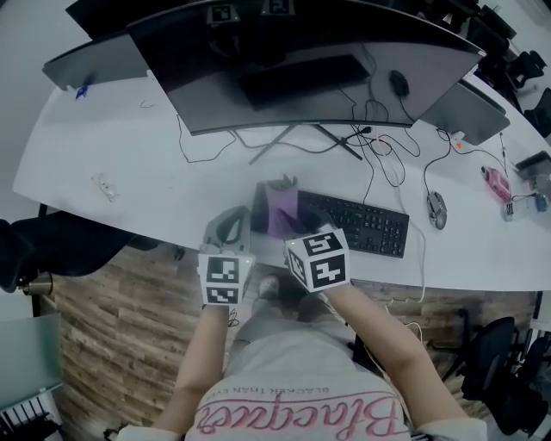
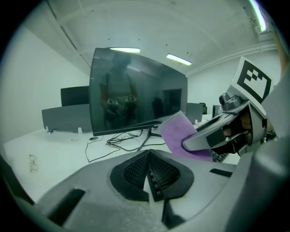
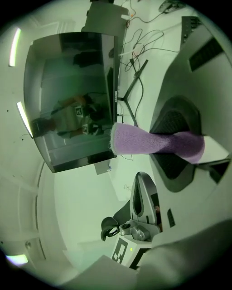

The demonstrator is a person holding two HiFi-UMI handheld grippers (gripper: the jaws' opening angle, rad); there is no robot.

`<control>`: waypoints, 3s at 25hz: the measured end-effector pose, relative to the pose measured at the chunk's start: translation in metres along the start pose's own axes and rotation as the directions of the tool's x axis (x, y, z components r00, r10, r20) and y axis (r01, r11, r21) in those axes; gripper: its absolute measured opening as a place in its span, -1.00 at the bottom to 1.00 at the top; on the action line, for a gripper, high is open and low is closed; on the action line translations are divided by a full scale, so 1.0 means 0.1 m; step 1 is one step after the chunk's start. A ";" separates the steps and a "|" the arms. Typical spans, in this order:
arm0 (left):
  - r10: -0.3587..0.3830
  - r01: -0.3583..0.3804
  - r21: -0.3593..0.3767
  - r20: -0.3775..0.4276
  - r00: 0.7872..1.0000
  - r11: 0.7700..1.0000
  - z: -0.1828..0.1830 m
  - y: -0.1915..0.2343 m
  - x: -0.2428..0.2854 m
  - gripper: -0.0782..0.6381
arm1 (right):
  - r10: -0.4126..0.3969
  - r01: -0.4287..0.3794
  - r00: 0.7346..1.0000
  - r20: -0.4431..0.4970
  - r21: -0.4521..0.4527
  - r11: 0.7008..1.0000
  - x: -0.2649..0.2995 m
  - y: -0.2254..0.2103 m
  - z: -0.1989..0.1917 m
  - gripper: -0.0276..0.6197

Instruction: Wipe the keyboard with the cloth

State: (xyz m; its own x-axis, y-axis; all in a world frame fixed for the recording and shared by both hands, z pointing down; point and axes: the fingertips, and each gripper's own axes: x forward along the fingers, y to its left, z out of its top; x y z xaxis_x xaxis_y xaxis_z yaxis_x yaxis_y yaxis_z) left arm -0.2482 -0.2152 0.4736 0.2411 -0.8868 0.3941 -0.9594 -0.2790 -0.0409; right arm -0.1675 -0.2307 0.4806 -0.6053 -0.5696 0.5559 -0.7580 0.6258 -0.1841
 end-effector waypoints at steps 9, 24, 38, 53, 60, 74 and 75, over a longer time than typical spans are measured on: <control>-0.002 0.000 -0.051 -0.051 0.999 0.999 -0.30 0.23 -0.02 -0.77 | 0.059 -0.045 0.989 -0.132 0.108 0.993 0.48 0.34 -0.37 -0.64; -0.060 0.055 -0.062 -0.082 0.995 0.997 -0.51 0.30 0.06 -0.77 | 0.039 -0.012 0.978 -0.204 0.133 0.991 0.85 0.40 -0.65 -0.64; -0.082 0.079 -0.049 -0.077 0.994 0.996 -0.42 0.11 0.20 -0.77 | 0.045 -0.014 0.976 -0.212 0.145 0.989 0.70 0.20 -0.72 -0.64; -0.133 0.131 -0.026 -0.086 0.987 0.991 -0.35 -0.44 0.34 -0.77 | 0.011 0.027 0.979 -0.205 0.181 0.983 0.33 -0.26 -0.89 -0.64; -0.155 0.155 -0.014 -0.088 0.984 0.988 -0.32 -0.71 0.42 -0.77 | -0.008 0.049 0.979 -0.205 0.196 0.979 0.12 -0.51 -0.99 -0.64; -0.207 0.209 0.005 -0.096 0.974 0.978 -0.25 -1.26 0.58 -0.77 | -0.046 0.090 0.978 -0.202 0.218 0.972 -0.26 -0.96 -1.17 -0.64; -0.210 0.212 0.008 -0.097 0.973 0.977 -0.25 -1.29 0.59 -0.77 | -0.048 0.093 0.978 -0.201 0.220 0.971 -0.28 -0.99 -1.18 -0.64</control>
State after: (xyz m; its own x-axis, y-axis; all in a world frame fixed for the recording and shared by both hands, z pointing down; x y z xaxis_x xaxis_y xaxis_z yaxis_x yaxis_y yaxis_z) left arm -0.1137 -0.2224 0.5250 0.4217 -0.7684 0.4813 -0.8855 -0.4632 0.0363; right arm -0.0467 -0.2137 0.5787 -0.5068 -0.4801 0.7160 -0.8457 0.4377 -0.3052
